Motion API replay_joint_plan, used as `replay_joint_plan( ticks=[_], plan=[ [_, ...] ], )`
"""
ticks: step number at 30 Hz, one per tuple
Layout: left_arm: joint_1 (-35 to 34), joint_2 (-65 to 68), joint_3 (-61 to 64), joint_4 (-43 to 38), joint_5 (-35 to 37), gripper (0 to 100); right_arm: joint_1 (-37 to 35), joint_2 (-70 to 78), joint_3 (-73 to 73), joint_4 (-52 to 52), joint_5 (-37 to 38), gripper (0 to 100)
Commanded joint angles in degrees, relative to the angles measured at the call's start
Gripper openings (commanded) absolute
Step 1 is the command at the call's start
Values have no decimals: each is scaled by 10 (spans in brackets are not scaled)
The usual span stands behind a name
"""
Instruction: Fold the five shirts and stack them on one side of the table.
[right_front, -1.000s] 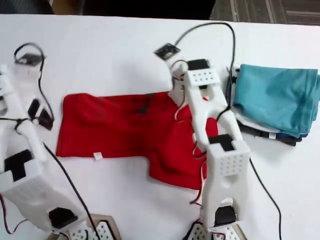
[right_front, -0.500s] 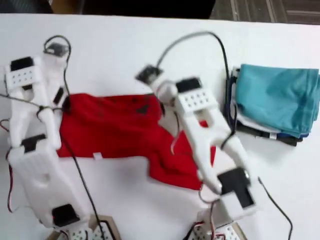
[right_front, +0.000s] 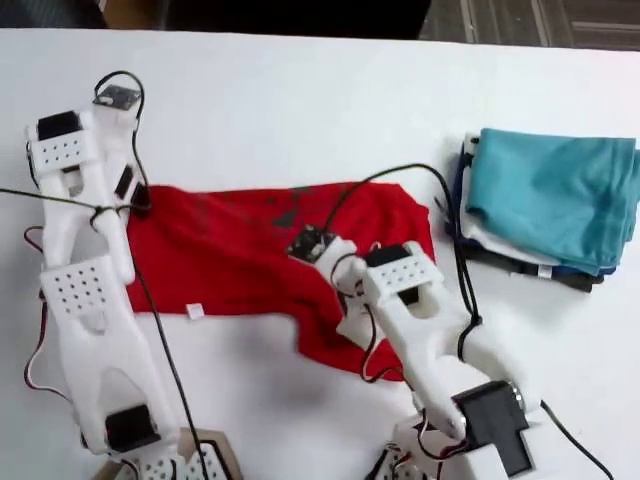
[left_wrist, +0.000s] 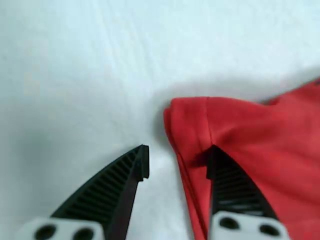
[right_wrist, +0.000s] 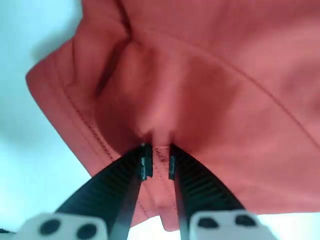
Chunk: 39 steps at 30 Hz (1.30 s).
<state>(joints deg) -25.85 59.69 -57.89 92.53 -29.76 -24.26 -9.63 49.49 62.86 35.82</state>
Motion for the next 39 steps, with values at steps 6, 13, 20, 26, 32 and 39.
replay_joint_plan(
  ticks=[6,13,20,26,32,39],
  plan=[
    [-1,64,-180,68,4,207,-95,-22,24,33,3,70],
    [-16,62,-284,99,5,207,-109,-134,20,61,3,73],
    [-25,14,-270,100,27,207,-107,-255,-17,137,0,152],
    [9,-129,-104,99,55,207,-108,-256,-15,151,-2,183],
    [47,-217,76,81,96,207,-133,-256,19,138,-2,184],
    [43,-222,104,70,98,207,-174,-247,46,81,-4,184]
  ],
)
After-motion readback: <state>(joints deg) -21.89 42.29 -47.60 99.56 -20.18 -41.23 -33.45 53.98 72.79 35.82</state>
